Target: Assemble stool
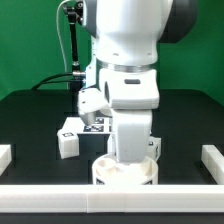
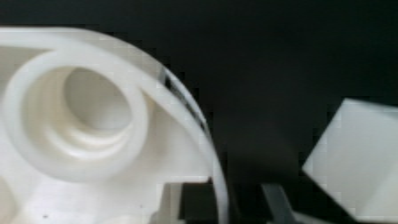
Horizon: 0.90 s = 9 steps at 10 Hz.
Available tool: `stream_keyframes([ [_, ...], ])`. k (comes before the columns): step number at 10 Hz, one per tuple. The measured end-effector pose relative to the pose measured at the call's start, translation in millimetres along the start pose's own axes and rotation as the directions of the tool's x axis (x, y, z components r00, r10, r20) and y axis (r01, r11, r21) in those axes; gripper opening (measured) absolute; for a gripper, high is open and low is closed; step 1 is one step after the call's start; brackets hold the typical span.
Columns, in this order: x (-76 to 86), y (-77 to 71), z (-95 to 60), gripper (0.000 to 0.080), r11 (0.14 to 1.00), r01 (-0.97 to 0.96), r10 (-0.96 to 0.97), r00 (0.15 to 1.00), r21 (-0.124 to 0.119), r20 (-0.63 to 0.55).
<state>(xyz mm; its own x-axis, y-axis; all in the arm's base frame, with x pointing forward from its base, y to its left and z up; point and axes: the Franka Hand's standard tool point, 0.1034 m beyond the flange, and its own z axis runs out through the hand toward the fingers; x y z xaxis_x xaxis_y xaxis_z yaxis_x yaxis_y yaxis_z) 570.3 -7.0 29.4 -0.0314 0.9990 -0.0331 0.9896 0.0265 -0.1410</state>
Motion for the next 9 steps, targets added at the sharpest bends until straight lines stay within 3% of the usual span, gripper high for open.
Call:
stream_keyframes([
  [3,30.6,2.2,-0.3,0.0031,1.0,-0.013,0.013,1.0,-0.002,-0.008],
  [6,55.0,6.6,3.2,0.0031,0.999,-0.028,0.028,1.0,0.021,-0.012],
  [9,75.4,8.1,2.8,0.0031,0.998,-0.062,0.062,0.998,0.015,-0.012],
])
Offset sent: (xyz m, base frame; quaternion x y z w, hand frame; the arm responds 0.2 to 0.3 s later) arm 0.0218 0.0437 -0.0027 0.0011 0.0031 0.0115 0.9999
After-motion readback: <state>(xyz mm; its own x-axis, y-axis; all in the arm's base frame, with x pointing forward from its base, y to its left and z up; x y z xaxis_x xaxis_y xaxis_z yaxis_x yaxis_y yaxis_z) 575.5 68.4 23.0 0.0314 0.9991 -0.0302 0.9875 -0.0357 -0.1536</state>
